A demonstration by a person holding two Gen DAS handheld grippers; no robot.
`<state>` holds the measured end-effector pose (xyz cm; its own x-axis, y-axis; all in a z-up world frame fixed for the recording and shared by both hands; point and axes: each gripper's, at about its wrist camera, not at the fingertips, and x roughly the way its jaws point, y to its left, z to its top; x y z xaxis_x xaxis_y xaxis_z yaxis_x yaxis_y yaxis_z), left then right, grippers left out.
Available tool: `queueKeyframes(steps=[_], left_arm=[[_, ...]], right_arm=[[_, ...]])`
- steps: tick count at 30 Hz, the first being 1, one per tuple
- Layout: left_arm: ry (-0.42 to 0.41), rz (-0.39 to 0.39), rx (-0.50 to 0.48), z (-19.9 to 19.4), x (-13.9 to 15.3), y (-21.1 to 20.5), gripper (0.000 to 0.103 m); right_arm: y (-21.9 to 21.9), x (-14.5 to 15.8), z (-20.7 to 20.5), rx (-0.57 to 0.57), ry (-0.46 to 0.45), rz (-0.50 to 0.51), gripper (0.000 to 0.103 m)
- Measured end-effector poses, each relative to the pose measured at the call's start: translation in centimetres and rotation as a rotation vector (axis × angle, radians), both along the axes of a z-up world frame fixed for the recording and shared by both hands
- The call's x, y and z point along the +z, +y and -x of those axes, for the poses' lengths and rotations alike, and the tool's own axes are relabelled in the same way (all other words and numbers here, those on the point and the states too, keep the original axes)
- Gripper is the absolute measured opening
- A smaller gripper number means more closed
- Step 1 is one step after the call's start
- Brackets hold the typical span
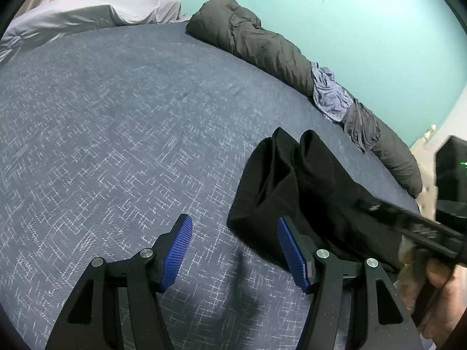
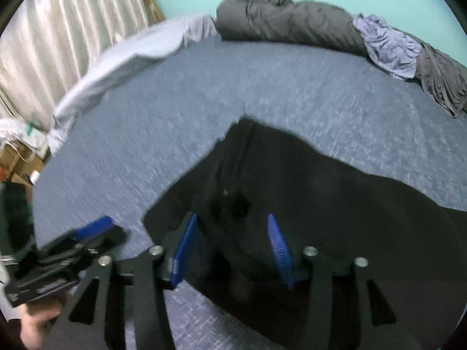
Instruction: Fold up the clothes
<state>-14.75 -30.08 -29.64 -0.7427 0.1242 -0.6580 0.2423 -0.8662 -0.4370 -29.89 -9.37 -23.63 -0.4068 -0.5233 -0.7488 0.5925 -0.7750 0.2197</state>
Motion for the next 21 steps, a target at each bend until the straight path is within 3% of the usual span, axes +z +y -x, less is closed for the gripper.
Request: queueKeyframes(steps=[4,6,9,18,21], left_arm=[[0.006,0.002,-0.005,-0.1,0.2,0.3,0.065],[0.006,-0.003,-0.002,-0.2,0.2,0.2,0.065],[0.005,-0.007,0.0,-0.2,0.1,0.1,0.065],[0.004,-0.019,-0.003,0.1,0.0,-0.1,0.065],[0.004,-0.015,-0.005,0.2,0.0,-0.1,0.065]], right_arm=[[2.1,1.4,0.1,-0.058,0.033,0.062,0.05],[3.0,0.9,0.8,-0.108,-0.003,0.079,0.028],[3.4,-0.8,1.9,-0.159,-0.075,0.096,0.02],[0.6,-4.7,3.2,-0.186,-0.172,0.172,0.019],[-1.5,-5.7,2.7,-0.152,-0.183,0.159,0.011]])
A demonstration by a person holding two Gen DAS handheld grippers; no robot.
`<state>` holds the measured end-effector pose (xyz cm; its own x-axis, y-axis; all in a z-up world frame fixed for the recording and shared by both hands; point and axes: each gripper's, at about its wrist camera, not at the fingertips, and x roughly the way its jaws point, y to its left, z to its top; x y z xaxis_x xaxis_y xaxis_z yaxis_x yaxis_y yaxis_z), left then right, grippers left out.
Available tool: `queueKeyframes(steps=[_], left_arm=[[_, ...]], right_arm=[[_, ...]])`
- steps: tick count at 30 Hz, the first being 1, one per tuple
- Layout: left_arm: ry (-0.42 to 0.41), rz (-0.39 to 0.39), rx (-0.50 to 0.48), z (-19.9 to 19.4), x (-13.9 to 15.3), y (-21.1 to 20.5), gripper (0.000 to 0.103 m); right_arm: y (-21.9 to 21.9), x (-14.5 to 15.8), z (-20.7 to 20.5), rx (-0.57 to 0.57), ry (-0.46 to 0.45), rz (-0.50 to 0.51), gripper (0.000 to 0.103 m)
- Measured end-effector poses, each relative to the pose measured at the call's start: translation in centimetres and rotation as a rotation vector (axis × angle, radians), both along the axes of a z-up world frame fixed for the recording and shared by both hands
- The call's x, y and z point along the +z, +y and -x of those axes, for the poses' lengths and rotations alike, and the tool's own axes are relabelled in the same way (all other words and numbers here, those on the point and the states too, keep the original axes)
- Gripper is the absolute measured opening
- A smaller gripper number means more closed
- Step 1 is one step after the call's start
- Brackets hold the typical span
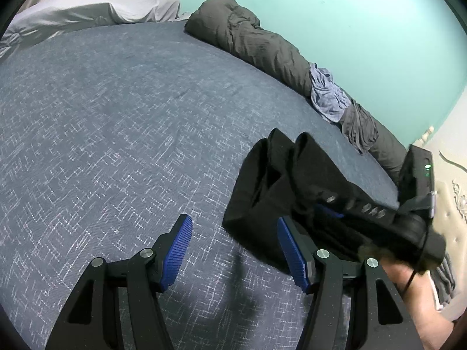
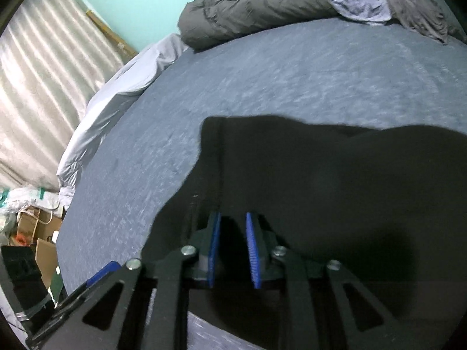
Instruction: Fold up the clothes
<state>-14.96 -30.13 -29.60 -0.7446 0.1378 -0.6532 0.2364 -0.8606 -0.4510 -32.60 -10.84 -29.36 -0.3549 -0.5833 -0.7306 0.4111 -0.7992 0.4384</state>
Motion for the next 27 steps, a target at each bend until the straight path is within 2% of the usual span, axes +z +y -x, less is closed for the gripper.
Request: queueKeyframes(steps=[7,9,12,16,22,24,27], left_arm=[[-0.007,0.003,-0.006,0.1,-0.1,0.3,0.065],[-0.008,0.003,-0.013,0.2,-0.1,0.6,0.065],[-0.008,0.005,-0.024,0.3,-0.1,0.9,0.065],[-0.01,0.01,-0.035,0.5,-0.1,1.4,0.065],[-0.011,0.02,-0.049,0.6,-0.2,2.1,0.065],[-0.013,0.017,-0.05,0.8,-0.2,2.3,0.065],[-0.019,0.013,-0.056,1.2,-0.5,2.6,0.065]], right_arm=[[-1.5,-1.6,-0.6,0.053,-0.021,-0.01,0.01],[-1.0,-0.6,-0.7,0.067,-0.009,-0.003,0.01],[1.0,1.9,-1.2,0.043,0.075,0.012,0.01],[5.0,3.4,-1.2,-0.072,0.108,0.041,0.01],[4.8,-0.2,-1.2,-0.047,-0.005,0.002,0.01],[4.3,-1.4,-1.8,-0.036,-0.014,-0.019,0.01],[5.4,-0.5,-2.4,-0.039,0.017,0.011,0.01]])
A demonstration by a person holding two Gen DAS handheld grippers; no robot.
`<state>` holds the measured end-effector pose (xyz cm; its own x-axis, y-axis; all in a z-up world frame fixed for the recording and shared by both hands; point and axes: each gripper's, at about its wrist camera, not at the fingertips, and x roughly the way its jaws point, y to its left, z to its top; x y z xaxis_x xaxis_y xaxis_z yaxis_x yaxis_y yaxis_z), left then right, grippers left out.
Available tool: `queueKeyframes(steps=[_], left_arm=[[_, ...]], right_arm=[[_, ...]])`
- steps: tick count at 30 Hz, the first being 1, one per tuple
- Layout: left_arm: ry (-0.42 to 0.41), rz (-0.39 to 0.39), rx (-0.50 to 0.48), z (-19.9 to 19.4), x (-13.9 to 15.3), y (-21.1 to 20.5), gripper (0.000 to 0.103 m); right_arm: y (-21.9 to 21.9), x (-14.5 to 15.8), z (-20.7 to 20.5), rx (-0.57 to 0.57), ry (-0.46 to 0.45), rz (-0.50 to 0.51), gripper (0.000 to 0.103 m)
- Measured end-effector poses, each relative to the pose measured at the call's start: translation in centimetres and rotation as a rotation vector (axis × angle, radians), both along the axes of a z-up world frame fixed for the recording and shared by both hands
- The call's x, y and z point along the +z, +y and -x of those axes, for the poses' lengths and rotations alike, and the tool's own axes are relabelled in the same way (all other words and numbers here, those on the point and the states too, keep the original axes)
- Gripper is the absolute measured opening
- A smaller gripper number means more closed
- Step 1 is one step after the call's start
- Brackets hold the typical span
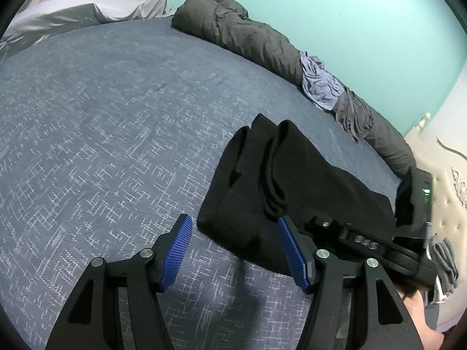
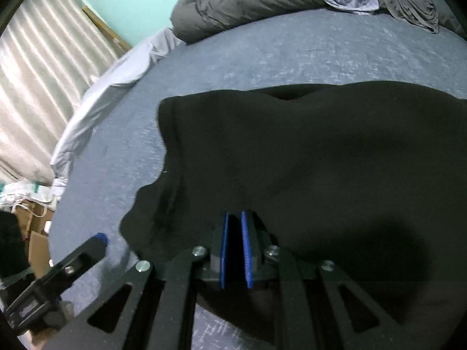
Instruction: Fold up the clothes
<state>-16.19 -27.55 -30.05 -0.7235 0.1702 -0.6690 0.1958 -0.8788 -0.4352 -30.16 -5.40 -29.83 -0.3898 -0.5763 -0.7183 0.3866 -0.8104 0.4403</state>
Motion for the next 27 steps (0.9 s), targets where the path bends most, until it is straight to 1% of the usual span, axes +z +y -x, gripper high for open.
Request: queueKeyframes(steps=[2,5,6,8,9,11,14,17,19,22,25,27], left_arm=[[-0.002,-0.005,-0.007,0.2,-0.1,0.3,0.065],[0.001,0.0,-0.016,0.2,0.0,0.7,0.065],[0.002,0.002,-0.019,0.2,0.1,0.9,0.065],[0.003,0.006,-0.023,0.2,0.1,1.1,0.065],[0.003,0.007,-0.023,0.2,0.2,1.2,0.065],[0.002,0.008,-0.023,0.2,0.2,1.3,0.065],[-0.002,0.003,-0.024,0.4,0.2,1.3,0.065],[-0.003,0.003,-0.017,0.8,0.2,1.3,0.065],[0.002,-0.001,-0.012,1.2,0.2,1.3,0.065],[0.011,-0.005,-0.008,1.9,0.4,1.3,0.065],[0.014,-0.012,-0.014,2.7,0.2,1.5,0.065],[0.011,-0.033,-0.031,3.3,-0.2,1.5,0.065]], right_arm=[[1.3,1.0,-0.3,-0.011,0.027,0.021,0.01],[5.4,3.1,-0.7,-0.092,0.116,0.002,0.01],[7.2,3.5,-0.6,-0.135,0.134,-0.002,0.01],[9.5,3.2,-0.3,-0.199,0.12,-0.007,0.01],[10.1,2.5,0.0,-0.208,0.091,-0.016,0.01],[9.7,0.8,0.5,-0.191,0.044,-0.039,0.01],[8.5,-1.7,-0.5,-0.157,0.016,-0.048,0.013],[8.1,-2.2,-0.8,-0.158,0.035,-0.049,0.013],[8.1,-2.3,-0.3,-0.145,0.023,-0.039,0.013],[8.6,-1.1,0.1,-0.119,0.024,-0.023,0.013],[9.7,0.9,-0.1,-0.138,0.101,-0.038,0.013],[10.5,2.0,0.2,-0.153,0.124,-0.023,0.014]])
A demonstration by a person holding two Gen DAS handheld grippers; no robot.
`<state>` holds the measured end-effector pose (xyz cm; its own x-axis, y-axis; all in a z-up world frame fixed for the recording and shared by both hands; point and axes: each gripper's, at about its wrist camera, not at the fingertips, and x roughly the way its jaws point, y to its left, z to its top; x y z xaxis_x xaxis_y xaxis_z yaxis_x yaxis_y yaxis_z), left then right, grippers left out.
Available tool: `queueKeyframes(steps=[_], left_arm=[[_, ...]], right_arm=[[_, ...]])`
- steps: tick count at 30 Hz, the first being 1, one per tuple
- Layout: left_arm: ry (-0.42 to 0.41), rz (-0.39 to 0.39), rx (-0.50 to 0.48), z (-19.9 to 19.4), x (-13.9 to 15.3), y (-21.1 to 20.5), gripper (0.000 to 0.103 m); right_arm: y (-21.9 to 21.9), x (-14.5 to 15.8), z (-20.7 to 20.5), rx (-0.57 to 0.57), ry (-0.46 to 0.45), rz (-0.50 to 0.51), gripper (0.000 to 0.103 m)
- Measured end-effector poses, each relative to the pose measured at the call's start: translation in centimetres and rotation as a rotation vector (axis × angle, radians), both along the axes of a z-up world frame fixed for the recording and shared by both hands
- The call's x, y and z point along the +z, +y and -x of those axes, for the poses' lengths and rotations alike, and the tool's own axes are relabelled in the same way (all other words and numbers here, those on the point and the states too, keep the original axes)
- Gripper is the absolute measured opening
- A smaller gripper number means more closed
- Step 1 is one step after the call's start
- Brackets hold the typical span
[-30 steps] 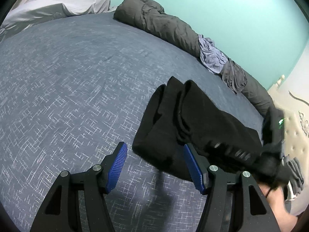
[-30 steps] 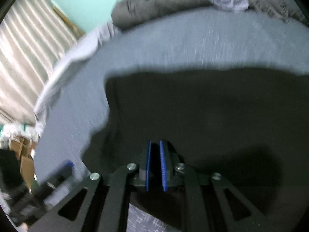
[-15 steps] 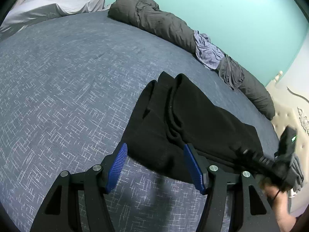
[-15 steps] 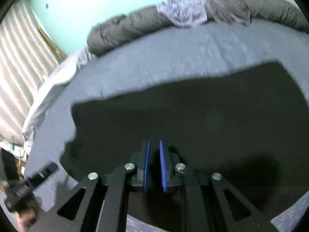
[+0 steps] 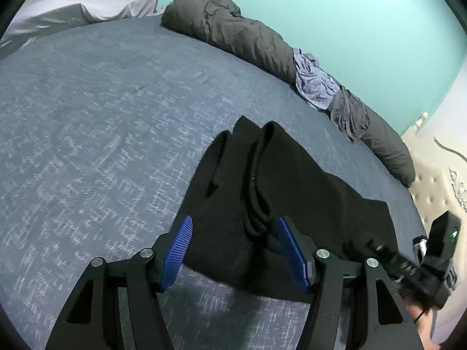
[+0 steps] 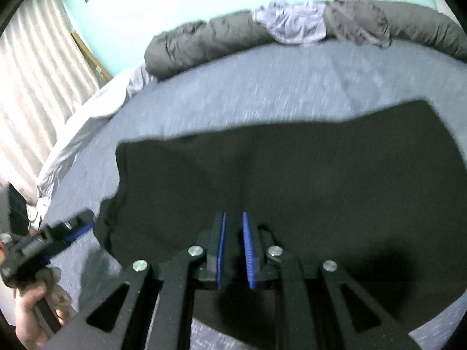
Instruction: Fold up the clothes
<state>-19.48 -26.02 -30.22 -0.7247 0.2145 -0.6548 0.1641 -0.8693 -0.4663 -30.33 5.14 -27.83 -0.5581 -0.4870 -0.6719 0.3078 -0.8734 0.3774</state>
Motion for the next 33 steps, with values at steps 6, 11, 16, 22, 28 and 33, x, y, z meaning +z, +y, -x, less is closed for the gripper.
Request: queueKeyframes(steps=[6,11,16,22,28,33], left_arm=[[-0.01,-0.022,-0.05,1.3,-0.9,0.5,0.036],[0.014,-0.044,-0.086,1.1,-0.6,0.7,0.006],[0.044,-0.063,-0.084,-0.3,0.4,0.4,0.005],[0.025,-0.075,-0.076,-0.7,-0.2,0.1,0.005],[-0.003,-0.072,-0.067,-0.7,-0.9,-0.3,0.0],[-0.013,-0.073,-0.043,-1.2,-1.1,-1.4,0.0]], right_arm=[[1.9,0.7,0.5,-0.009,0.014,-0.004,0.015],[3.5,0.1,0.2,-0.034,-0.006,0.002,0.015],[3.3,0.6,0.3,-0.022,0.005,0.008,0.015],[-0.4,2.4,2.9,0.026,0.023,0.039,0.019],[-6.5,1.3,6.5,0.113,-0.057,0.011,0.036],[-10.2,-1.1,7.7,0.137,-0.11,-0.07,0.035]])
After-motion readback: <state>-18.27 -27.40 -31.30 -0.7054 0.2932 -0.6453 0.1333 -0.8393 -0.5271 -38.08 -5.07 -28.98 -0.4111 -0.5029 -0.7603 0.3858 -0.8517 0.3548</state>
